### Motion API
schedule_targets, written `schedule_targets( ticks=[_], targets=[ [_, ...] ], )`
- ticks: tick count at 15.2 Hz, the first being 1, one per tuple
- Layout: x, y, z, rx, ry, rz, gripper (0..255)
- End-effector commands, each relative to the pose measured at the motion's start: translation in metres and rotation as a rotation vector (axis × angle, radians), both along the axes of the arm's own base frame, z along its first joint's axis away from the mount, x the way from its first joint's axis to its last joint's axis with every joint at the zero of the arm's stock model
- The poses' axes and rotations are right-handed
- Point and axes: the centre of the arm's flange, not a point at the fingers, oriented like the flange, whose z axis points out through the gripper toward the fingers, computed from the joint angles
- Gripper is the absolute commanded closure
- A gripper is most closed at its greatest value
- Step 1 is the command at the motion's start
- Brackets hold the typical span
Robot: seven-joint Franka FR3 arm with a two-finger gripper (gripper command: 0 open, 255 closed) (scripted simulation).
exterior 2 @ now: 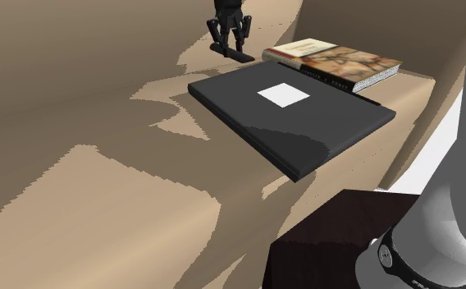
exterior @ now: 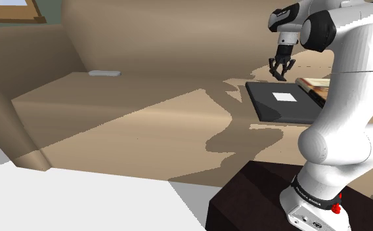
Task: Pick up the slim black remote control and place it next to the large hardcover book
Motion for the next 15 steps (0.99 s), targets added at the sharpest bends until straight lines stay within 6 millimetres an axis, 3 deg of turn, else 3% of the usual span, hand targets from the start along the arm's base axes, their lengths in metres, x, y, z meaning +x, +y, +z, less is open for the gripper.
schedule_targets(
  ticks=[1,2,7,11,15],
  targets=[
    [0.0,0.0,0.0,0.0,0.0,0.0,255],
    [0.0,0.0,0.0,0.0,0.0,0.0,0],
    [0.0,0.0,0.0,0.0,0.0,0.0,0],
    [0.006,-0.008,0.049,0.0,0.0,0.0,0],
    [0.006,-0.008,0.049,0.0,0.0,0.0,0]
  ],
)
